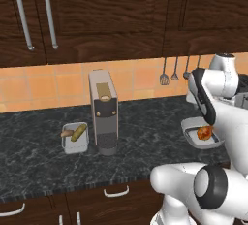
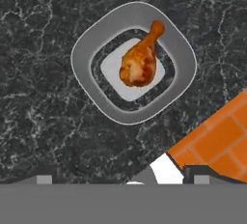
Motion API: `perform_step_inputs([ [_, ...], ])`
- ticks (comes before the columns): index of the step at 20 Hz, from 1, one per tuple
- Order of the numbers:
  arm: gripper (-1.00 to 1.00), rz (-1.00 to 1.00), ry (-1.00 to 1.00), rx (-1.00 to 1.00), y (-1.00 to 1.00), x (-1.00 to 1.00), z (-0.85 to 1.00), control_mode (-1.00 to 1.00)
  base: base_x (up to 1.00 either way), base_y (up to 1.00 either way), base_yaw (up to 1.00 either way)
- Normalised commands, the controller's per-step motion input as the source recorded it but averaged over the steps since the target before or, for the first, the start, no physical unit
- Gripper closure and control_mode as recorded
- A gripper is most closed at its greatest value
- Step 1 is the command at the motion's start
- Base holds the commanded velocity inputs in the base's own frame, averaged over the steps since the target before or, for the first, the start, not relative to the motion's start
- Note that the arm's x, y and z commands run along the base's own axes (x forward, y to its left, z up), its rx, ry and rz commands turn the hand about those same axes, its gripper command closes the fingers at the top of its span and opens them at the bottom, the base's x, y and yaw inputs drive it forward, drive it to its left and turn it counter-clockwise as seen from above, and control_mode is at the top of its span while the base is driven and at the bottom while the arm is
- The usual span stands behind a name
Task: Take the meat container that has the chicken drumstick and place it on the second highest rack of the freezer. Then take the vegetable container that has the potato and sweet potato and place it on the highest rack of the freezer.
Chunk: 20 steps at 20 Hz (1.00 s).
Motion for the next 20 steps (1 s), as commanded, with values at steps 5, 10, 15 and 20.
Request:
perform_step_inputs([
  [5, -1.0, -0.5, 0.01, 0.13, -1.0, 0.0, -0.71, -1.0, 0.0, 0.0, 0.0],
  [10, -1.0, -0.39, 0.06, 0.09, -0.74, 0.03, -0.6, -1.0, 0.0, 0.0, 0.0],
  [15, -1.0, -0.23, 0.06, 0.01, -0.39, 0.0, -0.55, -1.0, 0.0, 0.0, 0.0],
  [20, -1.0, -0.13, 0.04, 0.02, -0.13, 0.05, -0.56, -1.0, 0.0, 0.0, 0.0],
])
